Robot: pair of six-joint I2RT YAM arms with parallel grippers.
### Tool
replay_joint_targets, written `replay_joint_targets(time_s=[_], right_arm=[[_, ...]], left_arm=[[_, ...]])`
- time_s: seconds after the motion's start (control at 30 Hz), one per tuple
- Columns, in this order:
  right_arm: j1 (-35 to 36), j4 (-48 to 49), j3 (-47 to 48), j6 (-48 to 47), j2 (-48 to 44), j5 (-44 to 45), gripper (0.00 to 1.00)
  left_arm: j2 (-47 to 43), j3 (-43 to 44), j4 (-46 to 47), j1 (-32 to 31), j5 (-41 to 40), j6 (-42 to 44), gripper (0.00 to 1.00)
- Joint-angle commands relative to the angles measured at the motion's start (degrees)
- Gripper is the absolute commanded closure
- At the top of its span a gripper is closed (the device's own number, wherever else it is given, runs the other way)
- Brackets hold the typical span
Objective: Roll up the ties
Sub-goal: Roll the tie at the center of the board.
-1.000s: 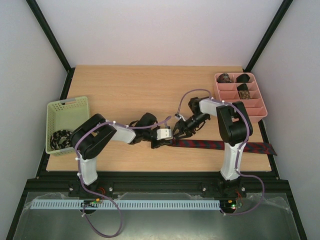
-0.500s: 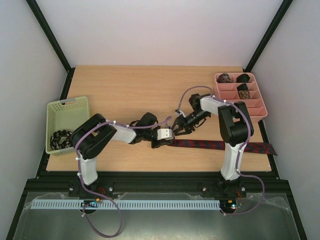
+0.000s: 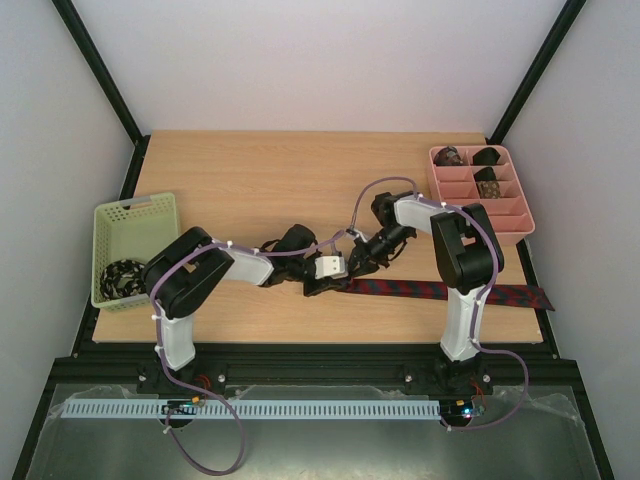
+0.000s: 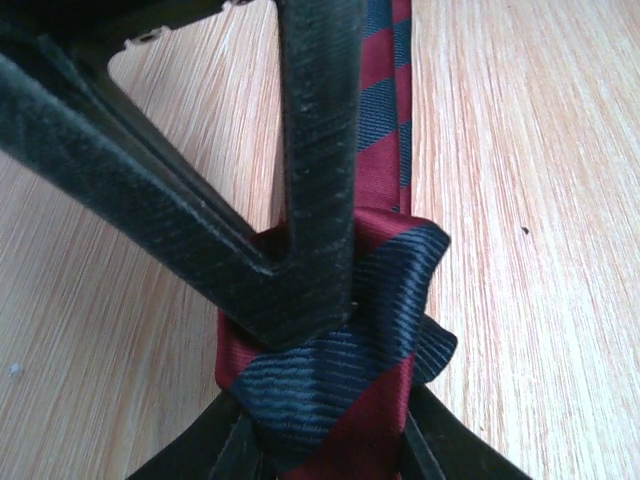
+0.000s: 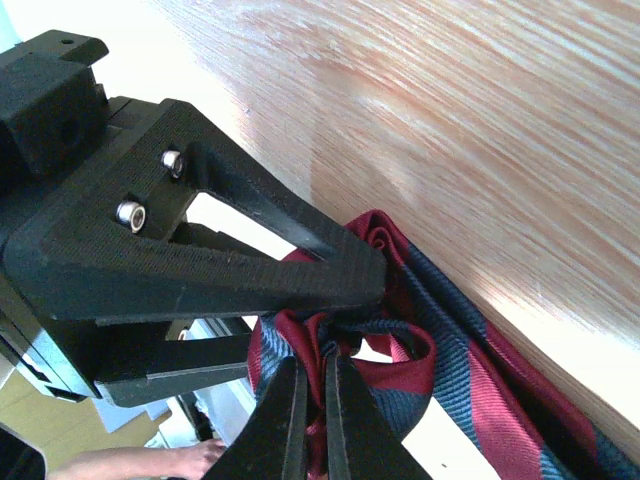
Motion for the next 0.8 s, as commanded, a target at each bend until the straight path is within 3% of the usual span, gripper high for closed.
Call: replay_joint_targets(time_s=[0.0,0.2,0.43,0.63,0.77], right_arm=[[0.04,-2.73,0.43,-0.07,0.92,0.93,0.98],[0.02,-2.6,0.58,0.03,0.88,0.31,0.99],[0.01,-2.33,0.12,-0.26,1.05,-0.01,0.97],[0.01,-2.13,0.31,-0.08,1.24,-0.49,0.96],[0.01,-2.13,0.28,-0.12,1.32,-0.85,0.95]], left_arm=[[2.75,-0.44,-7.93,-0.21,-5.33,-2.9,0.7],[-1.12,-1.45,-6.41,-0.07,-4.75,-6.94,0.47],[-7.74,-8.02,0.1,0.34,-2.18,-6.71,0.28],[-4.61,-5.95,3.14,0.3,0.33,-7.08,0.15],[-1.74,-3.65,7.18,-0.04,-0.31,-8.82,0.16]])
